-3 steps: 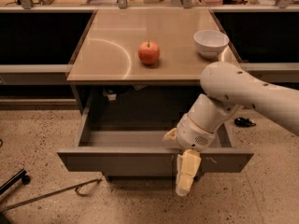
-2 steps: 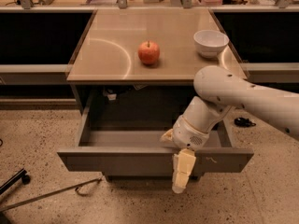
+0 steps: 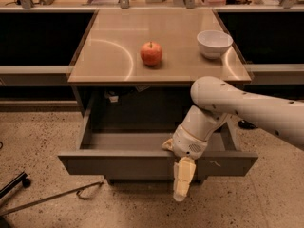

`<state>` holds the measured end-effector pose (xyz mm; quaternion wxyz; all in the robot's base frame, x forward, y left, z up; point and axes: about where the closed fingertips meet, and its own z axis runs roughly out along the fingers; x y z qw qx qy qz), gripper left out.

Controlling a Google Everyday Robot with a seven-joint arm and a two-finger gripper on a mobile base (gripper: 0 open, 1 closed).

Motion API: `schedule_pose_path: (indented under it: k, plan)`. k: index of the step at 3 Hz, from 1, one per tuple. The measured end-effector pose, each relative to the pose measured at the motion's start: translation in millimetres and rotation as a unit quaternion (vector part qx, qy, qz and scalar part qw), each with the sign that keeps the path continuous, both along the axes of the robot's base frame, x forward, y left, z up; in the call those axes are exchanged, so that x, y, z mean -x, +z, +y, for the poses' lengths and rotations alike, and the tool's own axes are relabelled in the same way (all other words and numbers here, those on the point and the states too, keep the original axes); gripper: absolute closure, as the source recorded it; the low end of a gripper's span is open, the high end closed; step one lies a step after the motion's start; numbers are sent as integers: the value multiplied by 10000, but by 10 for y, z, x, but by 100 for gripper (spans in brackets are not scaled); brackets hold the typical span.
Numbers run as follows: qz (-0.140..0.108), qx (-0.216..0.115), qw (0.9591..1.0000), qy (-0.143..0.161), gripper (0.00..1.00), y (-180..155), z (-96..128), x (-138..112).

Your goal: Open top drawer

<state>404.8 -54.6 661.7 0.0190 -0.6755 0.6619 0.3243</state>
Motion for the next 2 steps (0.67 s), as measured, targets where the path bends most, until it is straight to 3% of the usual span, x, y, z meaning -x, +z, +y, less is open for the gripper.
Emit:
schedule_pose_path:
  k: [1, 2]
  plan:
    - [65, -15, 10000, 13, 0, 14, -4, 63]
    - [280, -77, 9996, 14, 0, 107, -20, 332]
